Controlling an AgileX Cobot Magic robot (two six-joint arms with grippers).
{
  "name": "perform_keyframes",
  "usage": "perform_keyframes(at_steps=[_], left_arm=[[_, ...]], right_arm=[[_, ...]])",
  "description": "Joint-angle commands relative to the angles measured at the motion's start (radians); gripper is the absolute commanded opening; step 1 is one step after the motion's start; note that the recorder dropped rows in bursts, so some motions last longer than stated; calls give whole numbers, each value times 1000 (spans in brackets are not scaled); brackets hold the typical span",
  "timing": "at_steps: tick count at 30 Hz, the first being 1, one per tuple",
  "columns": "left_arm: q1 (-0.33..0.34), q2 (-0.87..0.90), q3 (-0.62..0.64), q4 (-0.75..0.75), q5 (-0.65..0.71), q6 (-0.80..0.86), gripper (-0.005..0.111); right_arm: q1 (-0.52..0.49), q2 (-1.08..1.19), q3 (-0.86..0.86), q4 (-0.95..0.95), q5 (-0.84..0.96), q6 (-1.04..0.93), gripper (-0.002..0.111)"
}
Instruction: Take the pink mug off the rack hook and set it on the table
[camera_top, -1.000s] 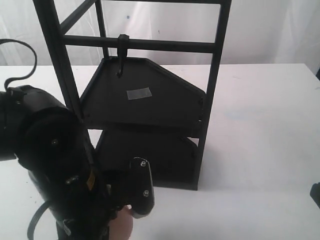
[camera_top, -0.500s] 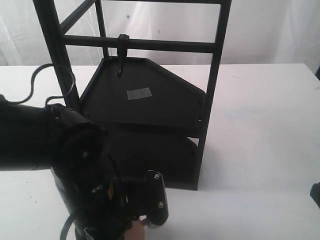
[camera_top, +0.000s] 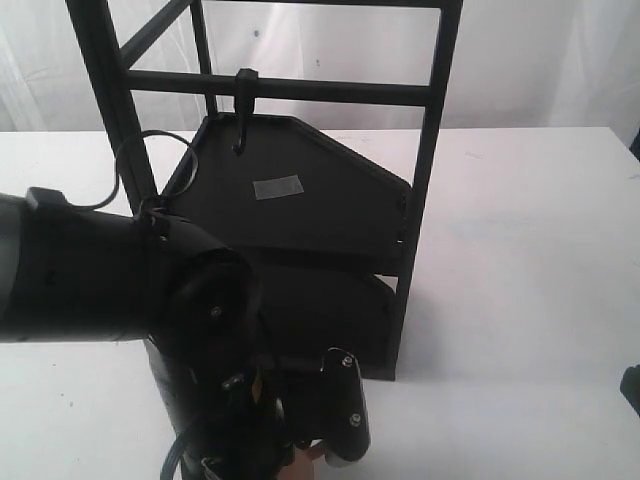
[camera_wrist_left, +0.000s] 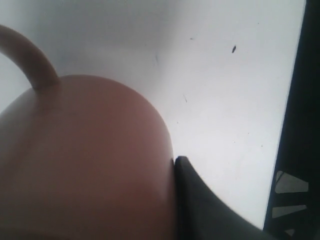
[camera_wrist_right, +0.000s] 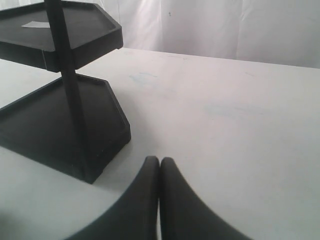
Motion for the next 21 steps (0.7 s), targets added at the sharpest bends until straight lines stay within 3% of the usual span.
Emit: perform_keyframes(at_steps=[1, 21], left_arm=[[-5, 6, -5, 1, 21, 5, 0], [-5, 6, -5, 62, -15, -2, 0]], right_arm=[[-9, -3, 2, 0, -7, 5, 0], [-9, -3, 2, 0, -7, 5, 0]])
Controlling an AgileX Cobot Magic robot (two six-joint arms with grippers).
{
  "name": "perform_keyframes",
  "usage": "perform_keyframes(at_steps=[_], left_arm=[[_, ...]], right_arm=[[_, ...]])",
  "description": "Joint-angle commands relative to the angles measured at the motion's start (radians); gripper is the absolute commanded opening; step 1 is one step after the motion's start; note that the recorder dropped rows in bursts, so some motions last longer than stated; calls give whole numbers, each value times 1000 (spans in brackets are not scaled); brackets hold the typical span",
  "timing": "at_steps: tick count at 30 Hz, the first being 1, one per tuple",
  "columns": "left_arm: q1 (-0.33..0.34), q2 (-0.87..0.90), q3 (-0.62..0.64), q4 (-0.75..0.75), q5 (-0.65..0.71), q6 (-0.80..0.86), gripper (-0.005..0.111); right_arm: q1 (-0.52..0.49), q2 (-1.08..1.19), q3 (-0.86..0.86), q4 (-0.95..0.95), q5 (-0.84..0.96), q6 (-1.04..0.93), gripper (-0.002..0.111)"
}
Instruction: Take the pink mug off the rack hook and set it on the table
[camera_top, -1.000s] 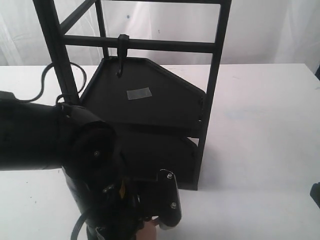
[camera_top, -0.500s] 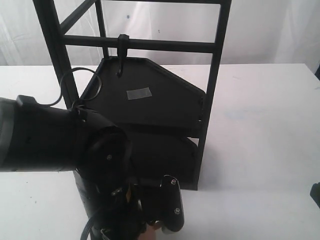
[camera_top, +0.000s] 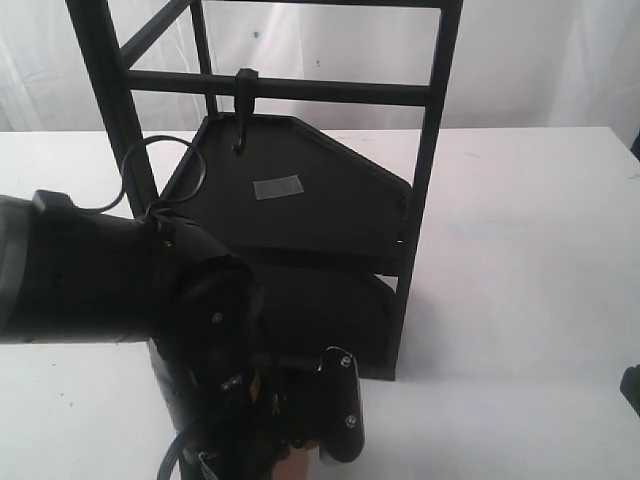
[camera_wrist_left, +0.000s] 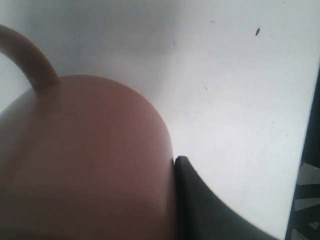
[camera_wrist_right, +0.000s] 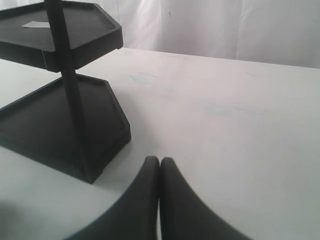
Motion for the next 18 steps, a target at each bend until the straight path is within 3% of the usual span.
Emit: perform_keyframes(at_steps=[1, 18], left_arm=[[-5, -2, -5, -2, -1, -3, 0], [-5, 34, -5, -2, -37, -7, 0]], right_arm=[[-9, -3, 2, 0, -7, 5, 0], [-9, -3, 2, 0, -7, 5, 0]])
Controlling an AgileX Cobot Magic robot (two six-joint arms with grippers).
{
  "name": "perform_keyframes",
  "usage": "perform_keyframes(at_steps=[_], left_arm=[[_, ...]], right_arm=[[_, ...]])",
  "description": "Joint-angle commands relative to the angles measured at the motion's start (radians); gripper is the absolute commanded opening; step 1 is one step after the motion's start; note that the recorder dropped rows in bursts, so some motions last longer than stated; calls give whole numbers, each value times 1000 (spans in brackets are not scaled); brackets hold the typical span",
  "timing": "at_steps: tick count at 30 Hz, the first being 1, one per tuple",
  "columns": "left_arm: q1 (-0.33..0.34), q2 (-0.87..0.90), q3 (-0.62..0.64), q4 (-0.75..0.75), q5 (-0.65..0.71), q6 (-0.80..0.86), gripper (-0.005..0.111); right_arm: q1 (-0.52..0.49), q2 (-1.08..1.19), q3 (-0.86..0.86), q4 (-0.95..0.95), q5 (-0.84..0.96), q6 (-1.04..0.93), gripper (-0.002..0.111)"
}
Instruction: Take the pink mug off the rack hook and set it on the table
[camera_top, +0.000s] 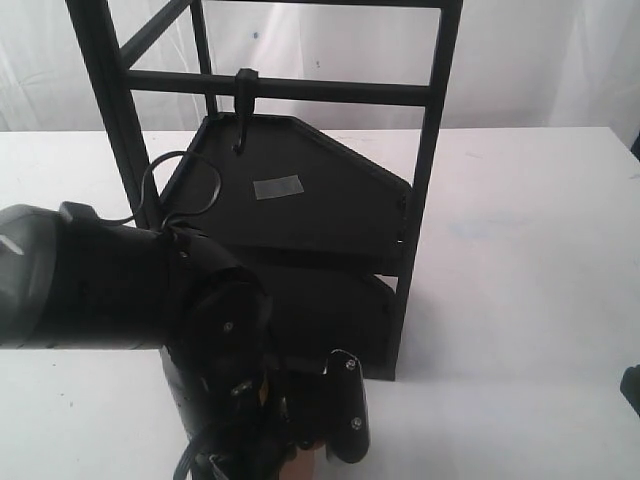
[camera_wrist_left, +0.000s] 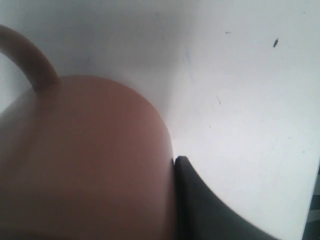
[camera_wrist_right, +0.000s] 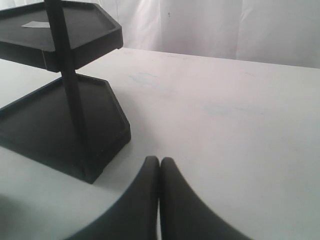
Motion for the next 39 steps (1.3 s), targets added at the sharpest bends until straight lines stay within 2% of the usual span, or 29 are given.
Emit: perform_keyframes(at_steps=[1, 29, 39], left_arm=[[-5, 0, -5, -4, 4, -7, 0], [-5, 8, -5, -4, -8, -14, 0], [-5, 8, -44, -4, 49, -26, 0]], right_arm=[[-9, -3, 2, 0, -7, 5, 0], [-9, -3, 2, 0, -7, 5, 0], [-9, -3, 2, 0, -7, 5, 0]])
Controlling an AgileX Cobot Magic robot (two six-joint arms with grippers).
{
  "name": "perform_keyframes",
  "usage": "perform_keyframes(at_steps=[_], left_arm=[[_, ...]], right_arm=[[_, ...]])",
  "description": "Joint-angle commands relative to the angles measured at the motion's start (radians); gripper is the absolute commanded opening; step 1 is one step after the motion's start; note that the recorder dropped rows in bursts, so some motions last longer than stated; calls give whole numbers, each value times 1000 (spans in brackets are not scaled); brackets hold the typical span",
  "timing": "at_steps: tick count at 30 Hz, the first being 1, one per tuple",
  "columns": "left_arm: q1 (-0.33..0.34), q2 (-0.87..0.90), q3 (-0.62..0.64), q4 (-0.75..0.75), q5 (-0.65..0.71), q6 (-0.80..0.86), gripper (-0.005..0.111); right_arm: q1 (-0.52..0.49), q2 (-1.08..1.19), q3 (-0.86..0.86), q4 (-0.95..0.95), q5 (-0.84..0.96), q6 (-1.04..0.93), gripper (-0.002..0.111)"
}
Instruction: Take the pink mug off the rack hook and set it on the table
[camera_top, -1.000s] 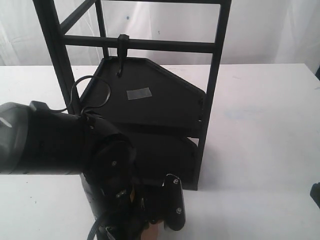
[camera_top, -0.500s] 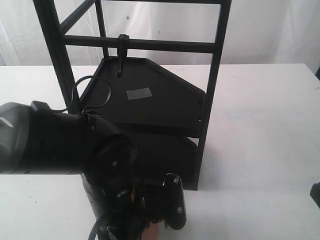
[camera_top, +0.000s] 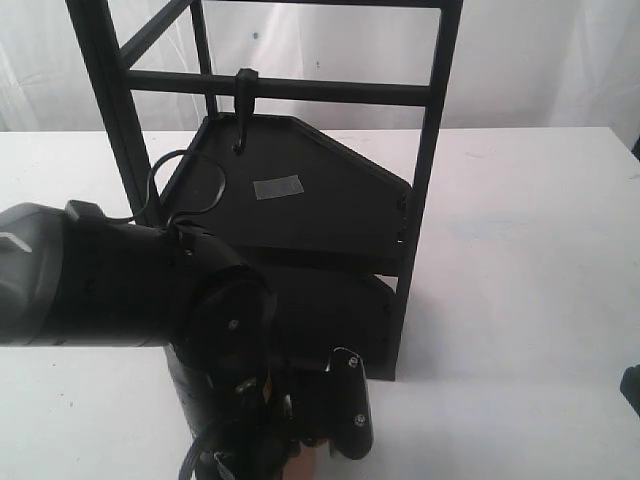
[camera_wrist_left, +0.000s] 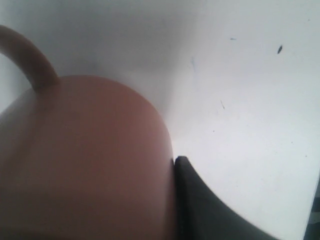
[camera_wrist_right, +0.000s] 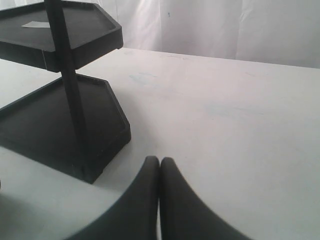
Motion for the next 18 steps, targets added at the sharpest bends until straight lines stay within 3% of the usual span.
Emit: perform_keyframes(at_steps=[1, 5, 11, 18], left_arm=[[-5, 0, -43, -4, 53, -14, 0], [-5, 0, -83, -4, 95, -22, 4], [-5, 0, -94, -4, 111, -36, 27], [-5, 0, -94, -4, 113, -40, 29]], right_arm=[[-9, -3, 2, 0, -7, 5, 0], [-9, -3, 2, 0, -7, 5, 0], [-9, -3, 2, 0, -7, 5, 0], [-9, -3, 2, 6, -7, 5, 0]])
